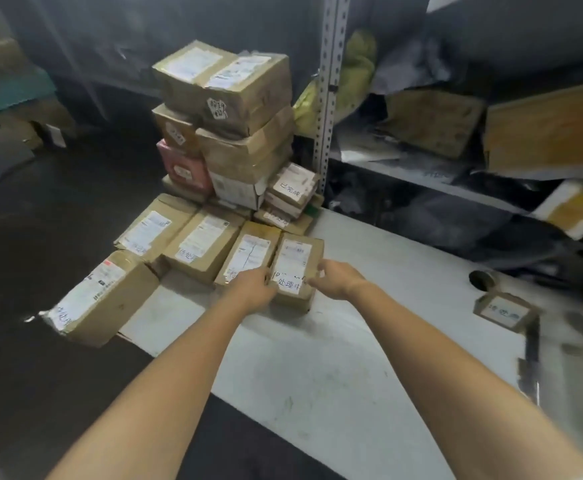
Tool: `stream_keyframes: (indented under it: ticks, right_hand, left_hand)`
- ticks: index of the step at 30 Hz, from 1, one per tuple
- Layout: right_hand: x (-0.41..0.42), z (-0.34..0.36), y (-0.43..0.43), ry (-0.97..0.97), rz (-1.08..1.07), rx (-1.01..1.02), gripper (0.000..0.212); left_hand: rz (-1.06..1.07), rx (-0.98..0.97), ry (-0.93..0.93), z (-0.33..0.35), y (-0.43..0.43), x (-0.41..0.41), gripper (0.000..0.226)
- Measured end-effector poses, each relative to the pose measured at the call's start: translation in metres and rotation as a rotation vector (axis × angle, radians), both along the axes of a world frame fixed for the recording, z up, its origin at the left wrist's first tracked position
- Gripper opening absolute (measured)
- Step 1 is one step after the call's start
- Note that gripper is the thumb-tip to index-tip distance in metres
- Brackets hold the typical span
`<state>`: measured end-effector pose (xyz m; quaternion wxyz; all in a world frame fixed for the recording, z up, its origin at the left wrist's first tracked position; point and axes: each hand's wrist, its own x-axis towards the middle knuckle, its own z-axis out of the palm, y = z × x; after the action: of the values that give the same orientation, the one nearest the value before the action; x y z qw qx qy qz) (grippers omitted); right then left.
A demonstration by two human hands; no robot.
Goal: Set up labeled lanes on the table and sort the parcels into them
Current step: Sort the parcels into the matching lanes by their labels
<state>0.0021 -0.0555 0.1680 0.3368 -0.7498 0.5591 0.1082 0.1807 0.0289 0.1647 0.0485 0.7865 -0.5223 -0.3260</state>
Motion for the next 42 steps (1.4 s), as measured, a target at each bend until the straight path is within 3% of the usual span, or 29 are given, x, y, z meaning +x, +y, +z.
stream_keyframes:
  ticks: [7, 12, 17, 21, 29, 42]
  right_hand:
    - [0.018, -0.030, -0.008, -0.109, -0.285, 0.019, 0.047]
    - [0.036, -0.055, -0.018, -0.218, -0.473, 0.073, 0.054]
    - [0.044, -0.074, -0.036, -0.325, -0.616, 0.129, 0.053]
    - [0.041, -0.084, -0.045, -0.368, -0.664, 0.136, 0.053]
    - [0.032, -0.109, -0.039, -0.580, -0.873, 0.190, 0.058]
    - [-0.002, -0.083, 0.012, -0.609, -1.017, 0.160, 0.058]
  left_hand:
    - [-0.030, -0.066, 0.132, -0.054, -0.058, -0.007, 0.060]
    - [-0.023, -0.023, 0.153, -0.081, -0.087, -0.003, 0.067]
    - [0.152, -0.028, 0.346, -0.102, -0.104, 0.011, 0.073]
    - [0.167, -0.026, 0.290, -0.106, -0.113, 0.008, 0.081]
    - [0.145, -0.100, 0.276, -0.113, -0.117, 0.003, 0.050]
    - [0.180, 0.051, 0.592, -0.081, -0.084, -0.019, 0.046]
